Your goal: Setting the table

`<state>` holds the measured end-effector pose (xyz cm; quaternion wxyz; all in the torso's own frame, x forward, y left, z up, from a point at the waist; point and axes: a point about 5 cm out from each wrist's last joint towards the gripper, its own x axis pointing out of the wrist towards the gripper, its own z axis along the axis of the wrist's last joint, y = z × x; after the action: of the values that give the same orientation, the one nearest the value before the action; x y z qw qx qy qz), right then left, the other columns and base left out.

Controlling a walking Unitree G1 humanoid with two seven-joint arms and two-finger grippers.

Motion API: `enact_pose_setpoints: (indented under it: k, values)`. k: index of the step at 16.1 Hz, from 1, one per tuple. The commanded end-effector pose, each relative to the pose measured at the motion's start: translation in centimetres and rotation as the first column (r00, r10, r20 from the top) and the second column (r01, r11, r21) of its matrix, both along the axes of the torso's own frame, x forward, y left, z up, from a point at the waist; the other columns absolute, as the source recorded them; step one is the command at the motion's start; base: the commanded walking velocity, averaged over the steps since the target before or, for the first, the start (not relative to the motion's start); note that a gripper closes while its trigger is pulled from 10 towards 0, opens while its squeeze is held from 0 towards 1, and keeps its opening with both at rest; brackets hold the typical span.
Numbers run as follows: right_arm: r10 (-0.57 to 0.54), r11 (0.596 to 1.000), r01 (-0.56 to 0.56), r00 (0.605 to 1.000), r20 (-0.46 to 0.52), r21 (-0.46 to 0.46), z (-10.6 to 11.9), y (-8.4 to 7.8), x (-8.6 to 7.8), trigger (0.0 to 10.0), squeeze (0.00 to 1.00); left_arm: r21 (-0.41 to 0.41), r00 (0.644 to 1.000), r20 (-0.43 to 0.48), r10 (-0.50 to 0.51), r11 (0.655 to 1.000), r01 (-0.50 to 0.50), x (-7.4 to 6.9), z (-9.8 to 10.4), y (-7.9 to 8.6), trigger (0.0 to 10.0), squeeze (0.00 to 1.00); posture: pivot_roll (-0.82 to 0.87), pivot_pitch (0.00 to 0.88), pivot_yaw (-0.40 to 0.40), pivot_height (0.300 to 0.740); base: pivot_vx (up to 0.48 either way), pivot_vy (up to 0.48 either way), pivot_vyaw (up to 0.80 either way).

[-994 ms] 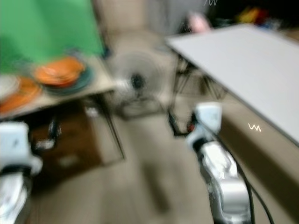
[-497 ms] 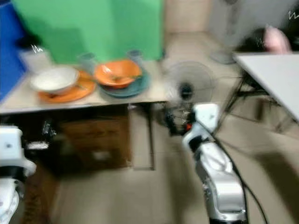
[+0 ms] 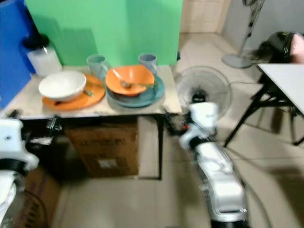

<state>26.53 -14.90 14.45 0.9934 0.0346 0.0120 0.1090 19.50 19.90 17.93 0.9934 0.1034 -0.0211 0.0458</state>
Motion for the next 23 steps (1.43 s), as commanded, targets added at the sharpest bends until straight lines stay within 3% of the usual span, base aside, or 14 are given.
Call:
enact_pose_setpoints:
  k: [1,5,14,23]
  values:
    - [0.024,0.999,-0.023,1.0,-0.001,0.029,0.4,0.9,0.1,10.0,0.0,0.01,1.0,0.016,0.02,1.0,-0.02,0.0,0.5,0.4,10.0,0.0,-0.08,0.0,0.045,0.74,0.36,0.0,-0.59]
    - [0.081,0.997,-0.081,0.997,-0.004,0.01,0.5,1.8,0.1,10.0,0.0,0.057,1.0,-0.008,0.006,0.998,-0.005,0.2,0.2,0.3,10.0,0.0,-0.08,0.0,0.042,0.74,0.359,0.0,-0.2]
    - [0.156,0.988,-0.155,0.987,-0.041,0.023,1.5,2.9,0.9,10.0,0.0,0.035,0.999,-0.043,0.022,0.999,-0.021,0.3,-0.4,0.3,10.0,0.0,-0.08,0.0,0.039,0.74,0.358,0.0,0.0]
    - [0.248,0.966,-0.24,0.965,-0.083,0.097,2.7,4.3,1.0,10.0,0.0,0.064,0.998,-0.049,-0.05,0.997,0.053,0.5,-0.1,-0.3,10.0,0.0,-0.07,0.0,0.02,0.74,0.359,0.0,0.0]
